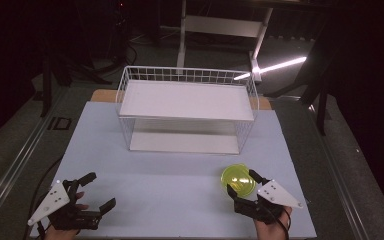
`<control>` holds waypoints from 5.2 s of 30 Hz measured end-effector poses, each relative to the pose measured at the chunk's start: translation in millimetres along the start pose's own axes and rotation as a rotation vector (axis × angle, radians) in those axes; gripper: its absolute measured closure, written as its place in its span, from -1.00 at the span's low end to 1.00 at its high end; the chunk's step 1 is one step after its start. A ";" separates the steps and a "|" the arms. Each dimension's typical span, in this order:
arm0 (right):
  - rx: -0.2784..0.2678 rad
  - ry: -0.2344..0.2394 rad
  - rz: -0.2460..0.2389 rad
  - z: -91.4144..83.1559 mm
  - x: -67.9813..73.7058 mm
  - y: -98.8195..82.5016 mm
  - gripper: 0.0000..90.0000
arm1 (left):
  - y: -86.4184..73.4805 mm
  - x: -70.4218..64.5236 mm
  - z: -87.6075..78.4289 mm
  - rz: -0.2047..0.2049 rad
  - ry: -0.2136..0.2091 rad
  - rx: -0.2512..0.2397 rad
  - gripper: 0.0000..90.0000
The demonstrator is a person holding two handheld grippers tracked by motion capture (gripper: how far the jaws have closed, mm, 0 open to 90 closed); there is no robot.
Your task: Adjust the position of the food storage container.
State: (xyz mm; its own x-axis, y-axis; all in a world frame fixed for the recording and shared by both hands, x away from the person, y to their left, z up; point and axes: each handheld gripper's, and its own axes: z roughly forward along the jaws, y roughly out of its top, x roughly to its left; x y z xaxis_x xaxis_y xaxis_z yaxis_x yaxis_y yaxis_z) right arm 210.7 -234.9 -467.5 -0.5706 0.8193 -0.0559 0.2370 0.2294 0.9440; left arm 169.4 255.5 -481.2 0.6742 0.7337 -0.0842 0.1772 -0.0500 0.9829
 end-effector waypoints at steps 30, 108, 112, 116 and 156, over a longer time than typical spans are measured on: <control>-0.004 0.070 0.042 3.3 -19.2 33.4 -0.67 | 0.2 -6.9 16.5 0.008 -0.061 0.017 -0.99; 0.404 0.051 0.158 90.1 -12.7 -34.4 1.00 | 1.1 -9.8 12.3 0.014 -0.063 0.011 -0.99; 0.401 0.022 0.144 91.4 -19.5 -32.8 1.00 | 0.9 -9.7 12.1 0.012 -0.063 0.010 -0.99; 0.389 -0.024 0.154 97.9 -33.4 -28.7 1.00 | 1.1 -10.1 12.4 0.015 -0.063 0.011 -0.99; 0.392 0.115 0.180 122.3 12.7 -23.2 1.00 | 0.8 -10.5 12.9 0.010 -0.067 0.017 -0.99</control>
State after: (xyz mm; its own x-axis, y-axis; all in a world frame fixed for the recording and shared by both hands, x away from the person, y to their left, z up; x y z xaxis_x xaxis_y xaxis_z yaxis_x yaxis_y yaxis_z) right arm 294.1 -165.5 -529.9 -0.5710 0.8061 0.1557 0.6084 0.2882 0.7394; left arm 171.7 239.0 -481.6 0.7224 0.6861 -0.0859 0.1823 -0.0692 0.9808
